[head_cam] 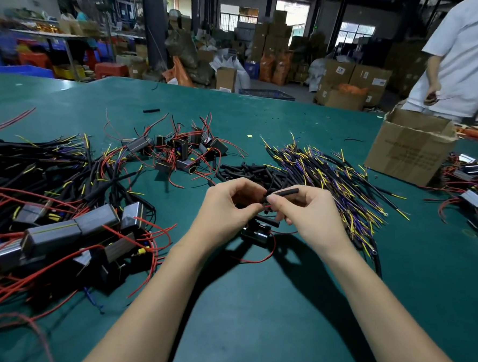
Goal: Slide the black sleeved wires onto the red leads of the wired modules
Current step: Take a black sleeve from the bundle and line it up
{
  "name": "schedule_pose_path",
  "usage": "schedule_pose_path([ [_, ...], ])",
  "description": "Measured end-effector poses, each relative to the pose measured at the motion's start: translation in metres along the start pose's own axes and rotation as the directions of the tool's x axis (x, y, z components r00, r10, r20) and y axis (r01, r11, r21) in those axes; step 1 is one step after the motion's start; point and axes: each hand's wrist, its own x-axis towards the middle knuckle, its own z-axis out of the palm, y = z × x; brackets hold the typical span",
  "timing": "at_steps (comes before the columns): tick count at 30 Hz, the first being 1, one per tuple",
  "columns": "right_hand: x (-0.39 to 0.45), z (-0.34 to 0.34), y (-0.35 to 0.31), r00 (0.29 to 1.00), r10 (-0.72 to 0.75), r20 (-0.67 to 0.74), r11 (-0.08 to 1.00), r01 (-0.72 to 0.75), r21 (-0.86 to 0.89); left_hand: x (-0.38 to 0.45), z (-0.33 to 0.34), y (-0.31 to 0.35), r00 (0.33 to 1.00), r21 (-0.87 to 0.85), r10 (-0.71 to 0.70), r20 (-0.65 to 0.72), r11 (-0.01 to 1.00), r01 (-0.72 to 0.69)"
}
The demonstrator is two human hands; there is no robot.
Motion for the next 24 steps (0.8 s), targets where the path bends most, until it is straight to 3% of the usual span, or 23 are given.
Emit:
schedule_pose_path([
  [5, -0.005, 0.015, 0.003, 0.998, -0.035, -0.049, 0.999, 0.034, -0.029, -0.001, -0.004, -0.007, 0.999, -0.063, -0.035, 0.036, 0.997, 0.038],
  [12, -0.006, 0.021, 0.007, 0.990, -0.079, -0.114, 0.987, 0.061, -0.151, -0.003, -0.002, -0.012, 0.999, 0.052, -0.018, 0.037, 0.999, 0.016],
  [16, -0.005, 0.017, 0.007, 0.990, -0.054, -0.130, 0.998, 0.050, -0.034, -0.004, -0.005, -0.010, 0.999, 0.183, 0.018, 0.031, 0.983, -0.023],
  [24, -0.002, 0.009, 0.007, 0.992, 0.019, -0.122, 0.980, 0.005, 0.199, -0.007, 0.000, -0.006, 0.996, 0.164, 0.088, -0.032, 0.983, -0.081],
])
